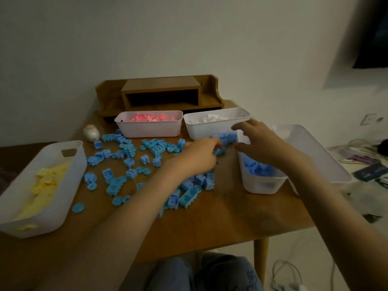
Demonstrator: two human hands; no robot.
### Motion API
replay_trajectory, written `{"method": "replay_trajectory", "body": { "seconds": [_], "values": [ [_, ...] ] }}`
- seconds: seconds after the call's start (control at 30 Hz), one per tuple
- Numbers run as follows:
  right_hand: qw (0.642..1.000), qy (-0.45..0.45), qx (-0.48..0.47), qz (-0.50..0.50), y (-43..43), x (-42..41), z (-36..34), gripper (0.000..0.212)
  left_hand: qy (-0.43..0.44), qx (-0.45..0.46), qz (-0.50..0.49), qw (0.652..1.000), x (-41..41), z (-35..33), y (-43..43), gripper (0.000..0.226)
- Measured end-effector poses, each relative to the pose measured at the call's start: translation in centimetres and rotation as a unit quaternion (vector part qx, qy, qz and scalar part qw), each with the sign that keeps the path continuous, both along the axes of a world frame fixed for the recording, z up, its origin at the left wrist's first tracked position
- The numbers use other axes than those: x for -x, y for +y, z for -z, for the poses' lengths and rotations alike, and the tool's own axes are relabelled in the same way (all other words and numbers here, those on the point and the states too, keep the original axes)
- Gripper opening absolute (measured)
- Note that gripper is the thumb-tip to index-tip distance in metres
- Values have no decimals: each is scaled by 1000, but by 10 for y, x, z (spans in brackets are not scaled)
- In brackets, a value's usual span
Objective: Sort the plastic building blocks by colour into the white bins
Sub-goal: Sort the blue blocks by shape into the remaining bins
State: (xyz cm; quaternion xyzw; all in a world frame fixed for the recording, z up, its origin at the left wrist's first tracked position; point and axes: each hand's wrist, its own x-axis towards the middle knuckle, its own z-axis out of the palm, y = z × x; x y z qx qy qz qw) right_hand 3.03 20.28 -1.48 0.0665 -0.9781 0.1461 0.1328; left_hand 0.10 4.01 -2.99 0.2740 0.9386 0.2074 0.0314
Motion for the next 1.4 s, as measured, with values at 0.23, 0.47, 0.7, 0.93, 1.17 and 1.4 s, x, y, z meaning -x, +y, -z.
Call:
{"method": "replay_trajectory", "body": {
  "seconds": [0.23, 0.47, 0.7, 0.93, 1.17, 1.4],
  "values": [
    [992, -82, -21, -96, -70, 1, 22, 46, -23, 73, -72, 994, 7, 14, -71, 31],
    [979, -182, -87, -20, -80, 12, 61, 64, -101, 94, -44, 989, -3, 22, -96, 43],
    [987, -142, 15, -73, -79, 10, 66, 42, -92, 66, -58, 992, -2, 30, -97, 33],
    [990, -89, 90, -55, -72, 14, 72, 27, -93, 74, -75, 990, 1, 30, -103, 45],
    [986, -52, 155, -24, -72, 19, 69, 21, -33, 43, -111, 992, 11, 24, -106, 25],
    [984, -94, 150, -25, -75, 24, 69, 34, -32, -17, -134, 990, 18, 29, -106, 17]
  ]
}}
